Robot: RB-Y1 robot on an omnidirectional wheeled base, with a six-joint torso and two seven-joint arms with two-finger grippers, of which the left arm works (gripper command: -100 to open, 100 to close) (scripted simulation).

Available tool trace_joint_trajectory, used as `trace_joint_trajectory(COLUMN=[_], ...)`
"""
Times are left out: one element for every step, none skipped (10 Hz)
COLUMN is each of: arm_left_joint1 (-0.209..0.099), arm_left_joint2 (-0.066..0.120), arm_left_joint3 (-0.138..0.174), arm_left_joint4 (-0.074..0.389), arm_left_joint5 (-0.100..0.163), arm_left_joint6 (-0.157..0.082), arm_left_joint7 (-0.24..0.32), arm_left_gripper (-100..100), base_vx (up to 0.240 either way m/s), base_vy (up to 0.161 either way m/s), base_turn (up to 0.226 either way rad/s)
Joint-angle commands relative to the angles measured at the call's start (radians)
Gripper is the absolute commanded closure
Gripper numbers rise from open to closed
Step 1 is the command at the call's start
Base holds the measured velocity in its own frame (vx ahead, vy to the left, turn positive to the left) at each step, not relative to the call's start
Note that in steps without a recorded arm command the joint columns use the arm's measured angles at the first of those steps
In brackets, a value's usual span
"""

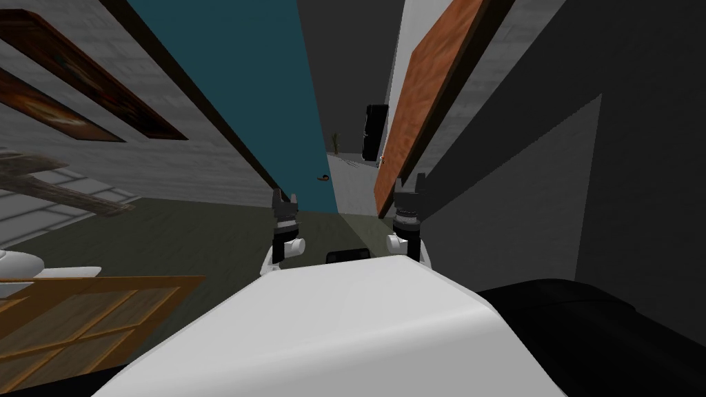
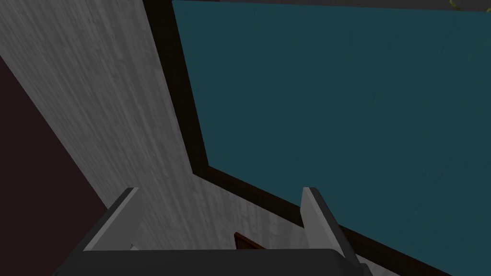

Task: Push the door open

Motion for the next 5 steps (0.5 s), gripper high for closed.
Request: trace_joint_trajectory(arm_left_joint1=[-0.022,-0.022,-0.035,-0.048,-0.048], arm_left_joint2=[-0.001,-0.001,0.001,0.003,0.003], arm_left_joint3=[-0.007,-0.007,-0.009,-0.011,-0.011], arm_left_joint4=[0.05,0.058,0.093,0.119,0.127], arm_left_joint5=[-0.002,-0.002,-0.002,-0.002,-0.002], arm_left_joint6=[-0.009,-0.009,-0.015,-0.021,-0.021], arm_left_joint7=[-0.008,-0.008,-0.01,-0.012,-0.012], arm_left_gripper=[-100,-100,-100,-100,-100], base_vx=[0.126,0.079,0.047,0.061,0.051], base_vy=[0.061,0.037,0.018,0.022,0.024], base_turn=[-0.036,-0.013,-0.016,-0.04,-0.015])
